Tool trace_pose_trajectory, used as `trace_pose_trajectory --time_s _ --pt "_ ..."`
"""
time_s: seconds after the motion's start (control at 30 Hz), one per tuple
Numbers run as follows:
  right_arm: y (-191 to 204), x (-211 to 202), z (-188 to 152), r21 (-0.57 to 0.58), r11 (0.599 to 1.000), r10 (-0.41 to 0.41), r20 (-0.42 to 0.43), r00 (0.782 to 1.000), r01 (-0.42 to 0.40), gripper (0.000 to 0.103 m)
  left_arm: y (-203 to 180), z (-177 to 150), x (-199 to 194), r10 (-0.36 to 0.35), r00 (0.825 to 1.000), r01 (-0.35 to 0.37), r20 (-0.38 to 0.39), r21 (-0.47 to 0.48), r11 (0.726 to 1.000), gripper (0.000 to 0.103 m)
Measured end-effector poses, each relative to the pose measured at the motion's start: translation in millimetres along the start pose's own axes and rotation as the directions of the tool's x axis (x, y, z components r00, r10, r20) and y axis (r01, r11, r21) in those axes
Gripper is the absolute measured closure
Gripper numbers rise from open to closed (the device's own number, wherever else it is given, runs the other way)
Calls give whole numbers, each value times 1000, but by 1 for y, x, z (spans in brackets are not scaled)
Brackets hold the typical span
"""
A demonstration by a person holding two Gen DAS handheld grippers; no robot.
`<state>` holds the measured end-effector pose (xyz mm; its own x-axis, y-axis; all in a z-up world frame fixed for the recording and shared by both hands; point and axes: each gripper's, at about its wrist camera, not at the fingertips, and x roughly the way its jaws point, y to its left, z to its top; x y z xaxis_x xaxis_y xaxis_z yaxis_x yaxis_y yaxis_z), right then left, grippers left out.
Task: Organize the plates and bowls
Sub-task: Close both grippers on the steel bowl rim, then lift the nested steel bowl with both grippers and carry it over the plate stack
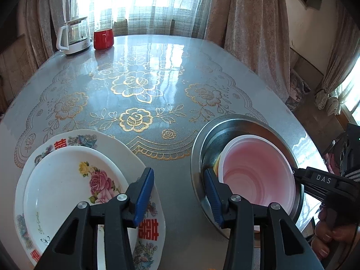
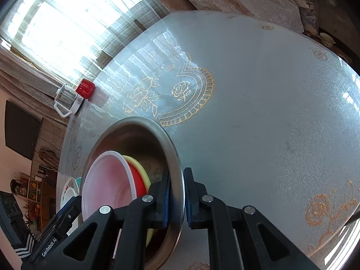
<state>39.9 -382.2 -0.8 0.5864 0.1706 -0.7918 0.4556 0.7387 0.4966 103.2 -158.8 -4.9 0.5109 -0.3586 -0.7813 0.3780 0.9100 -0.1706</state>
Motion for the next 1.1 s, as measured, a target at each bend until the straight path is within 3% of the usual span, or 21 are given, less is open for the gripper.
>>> trace_pose_trajectory --time_s 0.07,0.17,0.33,0.53,0.67,0.93,1.1 --pt "-3 -1 4 10 1000 -11 17 1000 11 92 -5 4 4 -47 998 47 -28 2 999 66" --pt "-10 -1 12 27 999 -23 34 999 22 92 -18 7 11 -50 998 52 -41 41 998 66" --pt "-19 -1 21 58 998 -20 54 998 17 92 -21 12 26 -113 991 113 -65 -7 994 66" --pt "-28 -2 20 86 996 10 55 998 -15 91 -22 15 31 -180 981 178 -77 -36 983 82" --pt "-31 -4 15 89 996 20 46 999 -24 87 -27 11 28 -181 982 181 -49 0 983 88" --pt "-26 -8 12 46 999 8 29 1000 -10 87 -23 8 28 -203 978 202 -44 -21 979 89" --pt "-18 -9 9 19 1000 -10 37 999 9 93 -25 1 21 -177 983 178 -36 0 984 89"
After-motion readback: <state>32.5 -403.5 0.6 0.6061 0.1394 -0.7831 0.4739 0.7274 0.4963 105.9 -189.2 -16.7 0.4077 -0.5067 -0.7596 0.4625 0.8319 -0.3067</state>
